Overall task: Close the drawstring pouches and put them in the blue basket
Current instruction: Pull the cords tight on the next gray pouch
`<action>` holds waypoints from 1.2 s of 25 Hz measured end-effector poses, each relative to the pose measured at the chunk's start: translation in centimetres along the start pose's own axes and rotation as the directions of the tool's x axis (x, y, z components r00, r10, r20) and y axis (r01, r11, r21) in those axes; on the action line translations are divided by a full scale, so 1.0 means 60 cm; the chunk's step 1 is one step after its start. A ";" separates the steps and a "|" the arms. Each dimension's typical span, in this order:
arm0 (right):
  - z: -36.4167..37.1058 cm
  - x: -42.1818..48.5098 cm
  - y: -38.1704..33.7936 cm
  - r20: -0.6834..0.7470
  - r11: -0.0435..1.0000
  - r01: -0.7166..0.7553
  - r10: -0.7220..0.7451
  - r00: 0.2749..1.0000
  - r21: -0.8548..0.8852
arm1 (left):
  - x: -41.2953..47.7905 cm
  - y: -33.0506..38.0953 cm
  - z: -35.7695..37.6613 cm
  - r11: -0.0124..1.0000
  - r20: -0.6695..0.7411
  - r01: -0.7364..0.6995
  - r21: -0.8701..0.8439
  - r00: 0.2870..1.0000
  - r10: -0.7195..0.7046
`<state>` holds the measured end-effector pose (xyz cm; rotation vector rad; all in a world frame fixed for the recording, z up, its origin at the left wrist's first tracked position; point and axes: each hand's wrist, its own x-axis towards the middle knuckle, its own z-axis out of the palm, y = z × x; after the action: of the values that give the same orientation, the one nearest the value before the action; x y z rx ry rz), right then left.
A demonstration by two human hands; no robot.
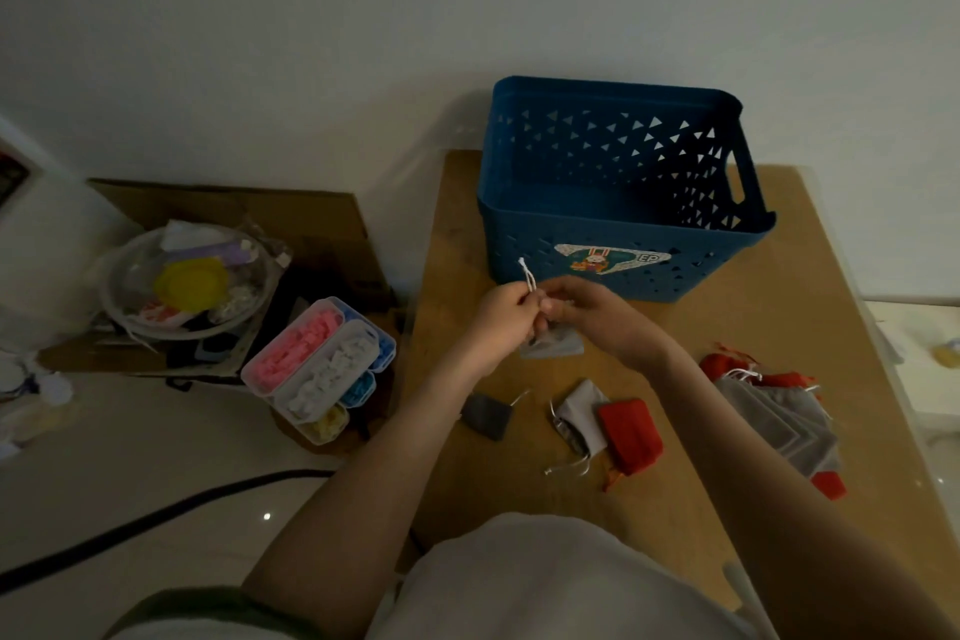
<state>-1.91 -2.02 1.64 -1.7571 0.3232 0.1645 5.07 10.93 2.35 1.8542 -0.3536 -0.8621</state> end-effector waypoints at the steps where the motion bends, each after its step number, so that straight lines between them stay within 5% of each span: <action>1: 0.002 -0.003 0.001 0.033 1.000 -0.016 0.016 0.999 -0.011 | 0.000 -0.002 -0.002 1.000 -0.010 0.020 -0.011 1.000 -0.020; 7: 0.024 0.003 0.000 -0.016 0.997 -0.061 0.061 0.998 -0.036 | -0.007 0.003 -0.013 0.998 -0.068 0.046 -0.037 0.997 -0.048; 13: 0.036 0.001 0.008 0.078 0.973 -0.049 0.032 0.996 0.228 | -0.010 -0.002 -0.044 0.936 0.008 0.045 -0.350 0.999 -0.045; 21: 0.049 0.004 0.017 0.094 0.890 -0.044 0.001 0.996 0.453 | -0.006 -0.002 -0.064 0.891 0.040 0.026 -0.453 0.999 -0.009; 25: 0.030 0.000 0.018 0.007 0.878 -0.027 0.027 1.000 0.479 | -0.012 0.001 -0.075 0.992 0.084 -0.041 -0.120 0.995 0.051; 30: 0.020 0.000 0.019 -0.006 0.919 -0.027 0.031 0.999 0.392 | -0.012 0.010 -0.076 0.972 0.065 -0.189 0.139 0.981 0.182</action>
<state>-2.18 -1.04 0.29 -1.3557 0.3640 0.1013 7.81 14.15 4.22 1.8983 -0.6269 -0.7741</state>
